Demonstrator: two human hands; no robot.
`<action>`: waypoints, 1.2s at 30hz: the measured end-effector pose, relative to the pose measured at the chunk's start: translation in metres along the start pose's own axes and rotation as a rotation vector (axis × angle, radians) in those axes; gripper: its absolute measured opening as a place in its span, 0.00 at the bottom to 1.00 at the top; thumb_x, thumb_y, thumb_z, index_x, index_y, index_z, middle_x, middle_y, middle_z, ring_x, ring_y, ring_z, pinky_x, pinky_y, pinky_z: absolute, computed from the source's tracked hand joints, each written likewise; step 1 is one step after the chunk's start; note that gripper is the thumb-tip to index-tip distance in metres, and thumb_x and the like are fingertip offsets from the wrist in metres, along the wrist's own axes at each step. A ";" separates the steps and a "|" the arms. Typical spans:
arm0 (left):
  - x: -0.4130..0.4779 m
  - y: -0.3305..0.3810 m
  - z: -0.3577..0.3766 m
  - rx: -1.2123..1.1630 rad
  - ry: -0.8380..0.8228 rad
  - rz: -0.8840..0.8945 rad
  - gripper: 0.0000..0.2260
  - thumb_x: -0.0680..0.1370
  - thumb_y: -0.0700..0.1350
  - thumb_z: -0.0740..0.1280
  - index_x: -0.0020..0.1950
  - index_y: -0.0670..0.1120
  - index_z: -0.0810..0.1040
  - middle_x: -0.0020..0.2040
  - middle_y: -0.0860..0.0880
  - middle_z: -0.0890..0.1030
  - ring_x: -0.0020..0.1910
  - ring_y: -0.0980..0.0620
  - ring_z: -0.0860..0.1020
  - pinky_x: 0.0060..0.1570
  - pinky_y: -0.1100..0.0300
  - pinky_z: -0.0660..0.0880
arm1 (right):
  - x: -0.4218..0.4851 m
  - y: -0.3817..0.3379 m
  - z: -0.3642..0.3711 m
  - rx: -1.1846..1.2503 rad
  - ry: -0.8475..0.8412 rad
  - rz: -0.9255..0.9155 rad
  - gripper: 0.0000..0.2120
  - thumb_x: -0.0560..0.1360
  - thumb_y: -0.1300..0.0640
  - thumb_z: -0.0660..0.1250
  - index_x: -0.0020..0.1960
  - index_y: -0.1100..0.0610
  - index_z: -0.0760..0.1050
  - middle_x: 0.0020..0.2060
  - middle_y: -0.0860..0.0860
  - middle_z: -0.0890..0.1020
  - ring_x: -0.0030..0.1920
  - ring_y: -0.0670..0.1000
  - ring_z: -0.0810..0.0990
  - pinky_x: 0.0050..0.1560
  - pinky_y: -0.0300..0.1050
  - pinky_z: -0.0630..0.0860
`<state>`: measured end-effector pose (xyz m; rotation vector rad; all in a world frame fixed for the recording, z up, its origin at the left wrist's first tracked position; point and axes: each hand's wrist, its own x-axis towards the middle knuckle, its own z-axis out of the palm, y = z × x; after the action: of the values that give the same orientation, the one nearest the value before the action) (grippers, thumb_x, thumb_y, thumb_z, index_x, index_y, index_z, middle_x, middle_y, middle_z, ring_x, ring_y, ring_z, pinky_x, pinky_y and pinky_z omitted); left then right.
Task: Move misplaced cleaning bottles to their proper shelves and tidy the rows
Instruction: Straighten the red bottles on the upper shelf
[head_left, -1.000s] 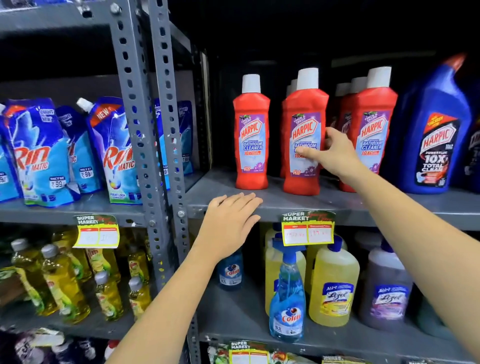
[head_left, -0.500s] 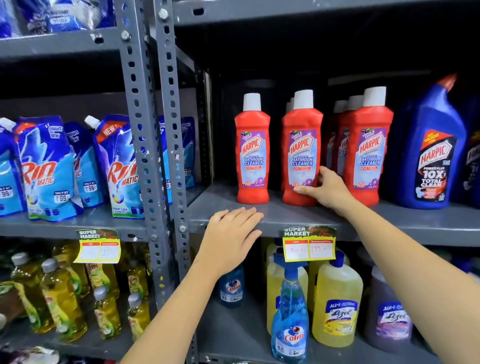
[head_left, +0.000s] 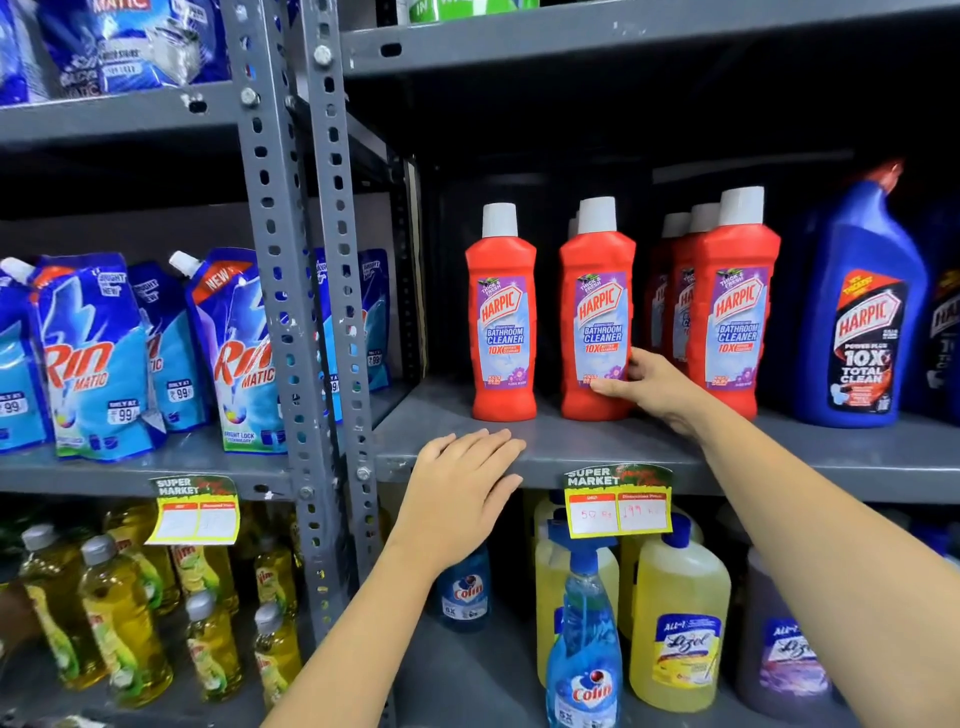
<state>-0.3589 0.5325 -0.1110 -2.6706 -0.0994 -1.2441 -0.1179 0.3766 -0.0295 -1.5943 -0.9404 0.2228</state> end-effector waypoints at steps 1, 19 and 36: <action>0.000 0.000 0.000 -0.001 0.000 0.000 0.17 0.82 0.54 0.56 0.67 0.51 0.74 0.65 0.53 0.78 0.65 0.51 0.74 0.63 0.52 0.67 | 0.001 0.000 0.000 0.006 -0.008 0.000 0.23 0.71 0.65 0.74 0.64 0.55 0.75 0.60 0.57 0.82 0.62 0.54 0.79 0.68 0.53 0.73; 0.000 0.000 0.001 0.000 -0.011 -0.010 0.17 0.82 0.54 0.56 0.68 0.51 0.73 0.66 0.52 0.77 0.66 0.51 0.73 0.64 0.52 0.65 | 0.002 0.004 0.001 0.014 -0.011 -0.003 0.26 0.72 0.62 0.74 0.68 0.58 0.71 0.62 0.56 0.80 0.63 0.53 0.78 0.66 0.49 0.73; 0.000 0.004 -0.001 0.005 -0.024 -0.017 0.17 0.81 0.53 0.57 0.67 0.51 0.73 0.65 0.52 0.77 0.66 0.51 0.73 0.64 0.51 0.65 | -0.004 0.005 0.006 -0.084 0.087 -0.038 0.28 0.71 0.59 0.75 0.69 0.59 0.70 0.64 0.56 0.79 0.65 0.54 0.76 0.66 0.50 0.73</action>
<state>-0.3592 0.5287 -0.1106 -2.6867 -0.1281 -1.2156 -0.1222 0.3791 -0.0367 -1.6479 -0.9218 0.0880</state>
